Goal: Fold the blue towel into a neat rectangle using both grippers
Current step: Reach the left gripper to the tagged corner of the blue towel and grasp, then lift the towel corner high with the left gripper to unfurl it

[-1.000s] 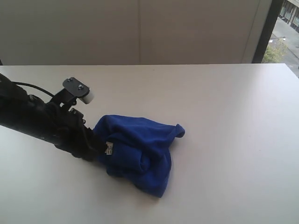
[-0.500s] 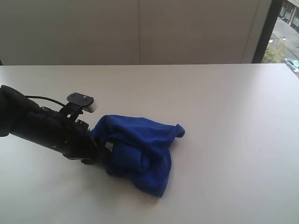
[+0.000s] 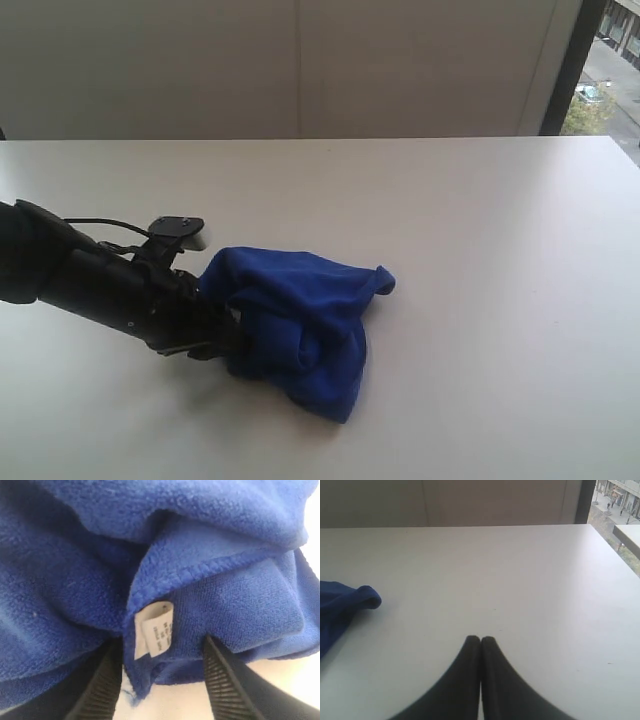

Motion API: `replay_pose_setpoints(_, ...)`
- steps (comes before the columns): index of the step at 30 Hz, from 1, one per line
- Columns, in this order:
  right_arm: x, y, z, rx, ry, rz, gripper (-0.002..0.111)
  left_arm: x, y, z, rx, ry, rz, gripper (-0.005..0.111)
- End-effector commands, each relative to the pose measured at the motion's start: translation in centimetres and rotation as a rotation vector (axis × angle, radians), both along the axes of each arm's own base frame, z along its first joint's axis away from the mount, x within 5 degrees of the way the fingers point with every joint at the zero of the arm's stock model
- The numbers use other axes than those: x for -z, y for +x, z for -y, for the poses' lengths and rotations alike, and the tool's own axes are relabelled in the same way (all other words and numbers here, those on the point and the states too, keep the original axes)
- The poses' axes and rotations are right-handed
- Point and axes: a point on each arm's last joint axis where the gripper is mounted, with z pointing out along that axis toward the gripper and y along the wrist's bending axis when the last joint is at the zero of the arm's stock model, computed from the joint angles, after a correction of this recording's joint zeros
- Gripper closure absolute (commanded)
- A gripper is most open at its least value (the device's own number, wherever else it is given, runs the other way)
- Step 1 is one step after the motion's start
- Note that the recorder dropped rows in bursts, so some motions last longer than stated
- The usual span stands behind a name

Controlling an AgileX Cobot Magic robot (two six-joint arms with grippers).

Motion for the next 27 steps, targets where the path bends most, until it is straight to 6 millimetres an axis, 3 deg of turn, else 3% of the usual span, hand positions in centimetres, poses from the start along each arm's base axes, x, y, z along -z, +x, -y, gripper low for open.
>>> replay_pose_setpoints(1, 0.0, 0.0, 0.0, -0.003, 0.001, 0.01, 0.108, -0.2, -0.1, 0.4, 0.005, -0.027, -0.015, 0.055)
replay_pose_setpoints(5, 0.0, 0.0, 0.0, -0.008, -0.019, 0.009, 0.108, -0.2, -0.1, 0.4, 0.003, -0.028, -0.015, 0.069)
replay_pose_setpoints(12, 0.0, 0.0, 0.0, -0.008, -0.018, 0.009, 0.108, -0.6, 0.0, 0.4, 0.005, -0.034, -0.001, 0.107)
replay_pose_setpoints(27, 0.0, 0.0, 0.0, -0.008, -0.018, 0.009, 0.108, -7.5, -0.5, 0.1, 0.078, -0.068, 0.244, 0.107)
